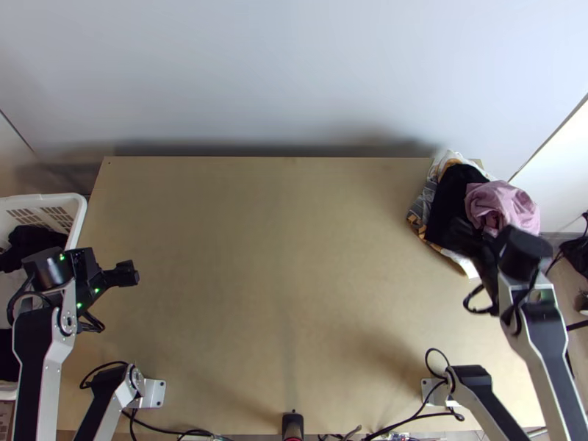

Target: Fold the t-shirt

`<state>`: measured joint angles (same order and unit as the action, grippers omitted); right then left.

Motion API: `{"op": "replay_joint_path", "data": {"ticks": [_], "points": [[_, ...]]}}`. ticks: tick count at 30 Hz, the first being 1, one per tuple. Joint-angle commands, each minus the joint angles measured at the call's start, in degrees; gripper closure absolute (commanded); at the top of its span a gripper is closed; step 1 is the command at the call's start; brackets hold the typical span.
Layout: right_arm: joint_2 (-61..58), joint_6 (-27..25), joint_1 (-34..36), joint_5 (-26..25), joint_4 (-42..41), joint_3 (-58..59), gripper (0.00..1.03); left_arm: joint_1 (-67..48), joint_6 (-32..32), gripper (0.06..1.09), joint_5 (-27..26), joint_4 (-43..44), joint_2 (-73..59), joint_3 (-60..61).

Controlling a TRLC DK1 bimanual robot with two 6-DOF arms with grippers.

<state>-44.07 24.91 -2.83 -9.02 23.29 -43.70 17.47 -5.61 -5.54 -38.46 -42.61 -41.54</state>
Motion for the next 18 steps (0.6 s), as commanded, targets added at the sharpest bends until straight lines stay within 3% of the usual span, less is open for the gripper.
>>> {"op": "replay_joint_path", "data": {"ticks": [1,6,12,18], "points": [[14.0,0.4,-0.3,-0.1,1.7,7.8,0.04,0.2,2.1,0.1,-1.6,6.3,1.7,2.9],[23.6,2.5,3.6,0.1,0.7,12.7,0.04,1.3,3.5,0.11,-5.1,12.8,1.9,4.4],[30.2,1.7,7.4,-1.2,-1.5,17.3,0.05,1.2,15.6,0.11,-10.2,25.9,1.1,8.9],[35.6,-3.5,6.9,-1.6,-3.2,20.2,0.05,-1.5,20.1,0.11,-10.1,34.9,4.5,16.3]]}}
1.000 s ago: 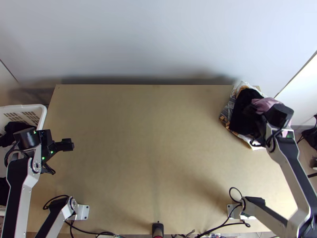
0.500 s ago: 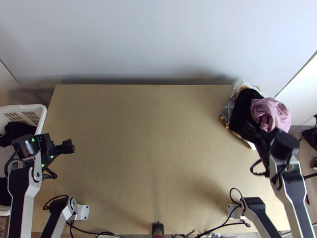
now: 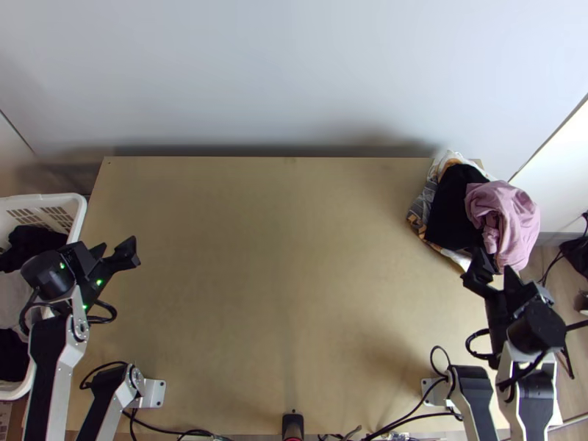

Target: Fold the t-shirt

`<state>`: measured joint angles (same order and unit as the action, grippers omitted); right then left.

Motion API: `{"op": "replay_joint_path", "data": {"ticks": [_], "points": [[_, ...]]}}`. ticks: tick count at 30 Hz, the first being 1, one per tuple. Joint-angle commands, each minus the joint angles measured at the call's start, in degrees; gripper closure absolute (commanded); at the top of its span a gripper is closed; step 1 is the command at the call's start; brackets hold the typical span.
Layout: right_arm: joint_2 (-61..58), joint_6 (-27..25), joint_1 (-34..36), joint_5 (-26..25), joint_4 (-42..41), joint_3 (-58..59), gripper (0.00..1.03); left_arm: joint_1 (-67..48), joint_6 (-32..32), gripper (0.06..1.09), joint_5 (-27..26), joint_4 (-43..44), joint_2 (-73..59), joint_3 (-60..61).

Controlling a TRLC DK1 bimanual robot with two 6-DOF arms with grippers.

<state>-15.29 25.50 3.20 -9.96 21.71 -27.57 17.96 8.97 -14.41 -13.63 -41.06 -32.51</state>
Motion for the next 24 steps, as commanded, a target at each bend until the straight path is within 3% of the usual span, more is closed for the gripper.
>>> {"op": "replay_joint_path", "data": {"ticks": [1,5,12,16,18,20,24], "points": [[8.3,-5.2,0.8,-0.6,-2.0,5.0,0.05,-2.7,5.7,0.11,-1.3,12.4,5.0,9.9],[15.5,-9.5,-0.2,-0.2,-3.1,9.0,0.1,-5.3,6.6,0.11,-1.2,15.8,17.0,18.8],[15.8,-17.4,-5.0,2.0,-9.4,14.7,0.1,-10.0,12.1,0.11,-0.5,13.5,41.1,26.0],[15.8,-20.3,-8.6,6.4,-8.0,16.1,0.1,-12.3,10.6,0.11,-0.3,13.5,41.1,27.1],[15.6,-20.5,-9.9,10.6,-7.3,16.1,0.17,-15.1,8.9,0.11,-0.2,13.1,41.1,27.9],[15.6,-20.1,-10.3,13.9,-7.4,16.1,0.18,-17.2,8.6,0.11,-0.3,11.1,41.1,27.9],[15.5,-17.5,-10.3,13.9,-7.6,16.1,0.17,-17.8,11.4,0.1,-0.2,4.0,41.1,28.1]]}}
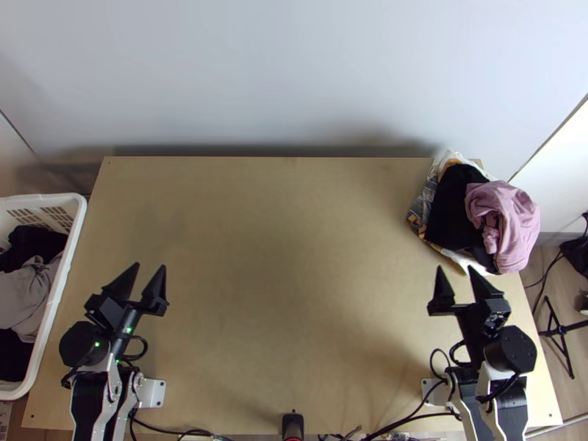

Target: Fold the t-shirt

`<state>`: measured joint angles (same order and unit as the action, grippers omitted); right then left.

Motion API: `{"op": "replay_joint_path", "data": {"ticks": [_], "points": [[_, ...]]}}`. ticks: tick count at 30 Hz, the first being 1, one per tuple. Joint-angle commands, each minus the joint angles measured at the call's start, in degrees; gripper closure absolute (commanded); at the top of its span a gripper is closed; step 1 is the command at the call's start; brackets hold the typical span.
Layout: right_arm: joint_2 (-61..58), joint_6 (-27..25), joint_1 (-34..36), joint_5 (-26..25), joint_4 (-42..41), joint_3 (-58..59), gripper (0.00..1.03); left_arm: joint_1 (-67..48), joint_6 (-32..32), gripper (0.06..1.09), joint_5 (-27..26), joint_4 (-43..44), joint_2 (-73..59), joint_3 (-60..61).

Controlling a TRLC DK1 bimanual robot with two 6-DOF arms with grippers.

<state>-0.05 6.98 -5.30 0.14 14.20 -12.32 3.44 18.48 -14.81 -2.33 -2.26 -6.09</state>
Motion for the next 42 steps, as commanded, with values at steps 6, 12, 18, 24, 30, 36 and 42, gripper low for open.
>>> {"op": "replay_joint_path", "data": {"ticks": [6,12,18,24,30,36,42], "points": [[0.2,1.5,-1.8,3.8,0.6,0.5,0.17,-2.7,1.9,0.1,0.5,-7.5,2.1,1.7],[0.3,0.8,-0.6,3.8,-5.3,6.7,0.04,-2.1,1.9,0.1,0.8,-7.5,2.3,1.7],[0.2,0.9,-0.3,0.9,-0.8,7.0,0.04,-2.2,1.9,0.1,1.5,-7.6,2.3,1.7],[0.1,0.8,-0.5,0.9,-1.0,7.0,0.04,-2.2,1.8,0.1,2.1,-7.7,2.3,1.7],[0.1,0.8,-0.4,0.9,-1.0,7.0,0.04,-2.2,1.8,0.1,2.1,-7.7,2.3,1.7],[0.1,0.8,-0.4,0.9,-1.0,7.0,0.04,-2.2,1.8,0.1,2.1,-7.7,2.3,1.8],[0.1,0.9,-0.5,0.9,-1.0,7.0,0.04,-2.2,1.8,0.1,2.1,-7.7,2.3,1.7]]}}
